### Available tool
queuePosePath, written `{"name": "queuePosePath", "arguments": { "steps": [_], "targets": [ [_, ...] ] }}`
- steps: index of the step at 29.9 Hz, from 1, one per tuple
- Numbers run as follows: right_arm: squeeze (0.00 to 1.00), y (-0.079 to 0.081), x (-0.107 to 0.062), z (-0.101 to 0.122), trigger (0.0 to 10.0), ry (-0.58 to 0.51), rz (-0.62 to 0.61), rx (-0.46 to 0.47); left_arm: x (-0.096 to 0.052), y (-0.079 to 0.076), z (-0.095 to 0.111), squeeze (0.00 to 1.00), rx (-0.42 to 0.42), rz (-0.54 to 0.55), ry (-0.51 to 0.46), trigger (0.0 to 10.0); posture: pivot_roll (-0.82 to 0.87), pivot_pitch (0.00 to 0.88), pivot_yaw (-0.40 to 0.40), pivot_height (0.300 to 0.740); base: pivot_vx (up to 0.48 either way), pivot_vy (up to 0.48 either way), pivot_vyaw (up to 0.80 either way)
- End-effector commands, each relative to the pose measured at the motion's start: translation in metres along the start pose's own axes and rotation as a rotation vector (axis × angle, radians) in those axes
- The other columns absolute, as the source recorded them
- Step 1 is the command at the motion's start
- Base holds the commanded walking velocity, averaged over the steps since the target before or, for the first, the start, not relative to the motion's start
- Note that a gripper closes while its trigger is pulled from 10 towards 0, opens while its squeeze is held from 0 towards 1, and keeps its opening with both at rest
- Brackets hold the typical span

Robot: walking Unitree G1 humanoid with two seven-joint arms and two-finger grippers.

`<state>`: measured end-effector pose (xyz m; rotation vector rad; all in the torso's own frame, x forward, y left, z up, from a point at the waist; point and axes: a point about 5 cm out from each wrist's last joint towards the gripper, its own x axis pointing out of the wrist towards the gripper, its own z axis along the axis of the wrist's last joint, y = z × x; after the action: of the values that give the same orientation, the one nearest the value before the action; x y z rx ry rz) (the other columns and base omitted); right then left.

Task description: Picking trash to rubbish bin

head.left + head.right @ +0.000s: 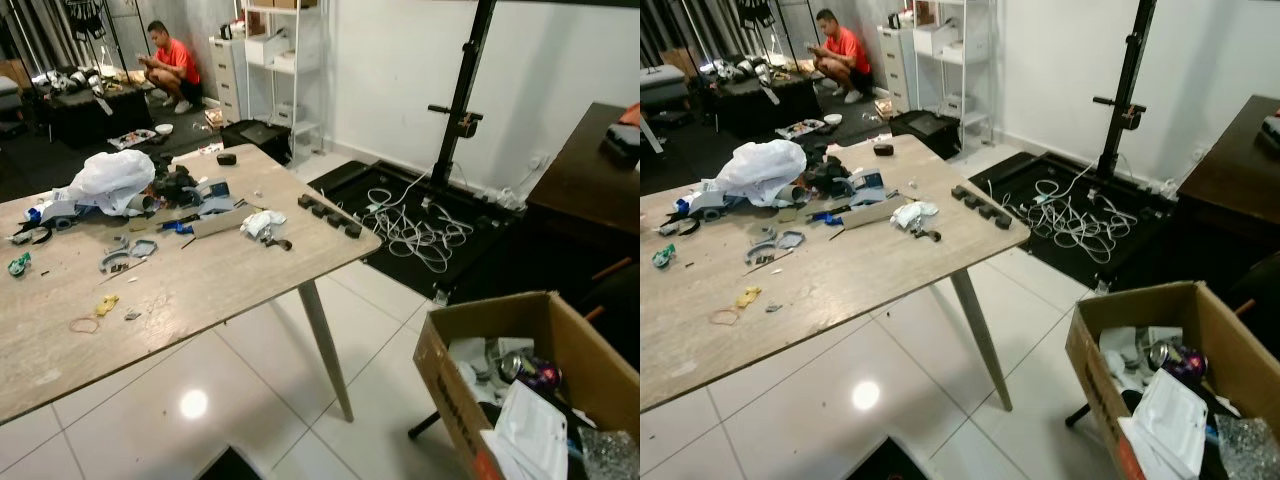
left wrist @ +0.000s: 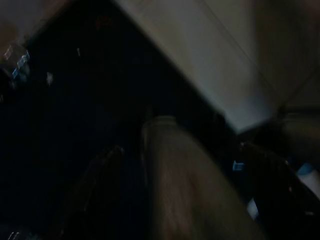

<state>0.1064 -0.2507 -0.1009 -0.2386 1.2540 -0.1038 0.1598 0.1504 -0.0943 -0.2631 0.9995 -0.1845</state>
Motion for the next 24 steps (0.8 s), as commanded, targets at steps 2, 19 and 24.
{"name": "queuePosePath", "arguments": {
  "steps": [2,19,24],
  "targets": [
    [0.00,0.0083,0.0006,0.0038,10.0,-0.006,0.022,-0.022,-0.0034,0.0064,-0.0089,0.00,0.001,0.020,0.033,10.0,-0.15,0.083,0.030,0.740,0.000,0.000,0.77],
    [0.00,0.0063,0.0006,0.0076,10.0,-0.027,0.008,-0.052,-0.0034,0.0048,-0.0121,0.00,-0.006,0.023,0.038,10.0,-0.14,0.089,0.023,0.740,0.000,0.000,0.78],
    [0.00,0.0060,0.0006,0.0075,10.0,-0.029,0.008,-0.055,-0.0038,0.0047,-0.0141,0.00,-0.009,0.025,0.041,10.0,-0.14,0.091,0.022,0.740,0.000,0.000,0.78]
  ]
}}
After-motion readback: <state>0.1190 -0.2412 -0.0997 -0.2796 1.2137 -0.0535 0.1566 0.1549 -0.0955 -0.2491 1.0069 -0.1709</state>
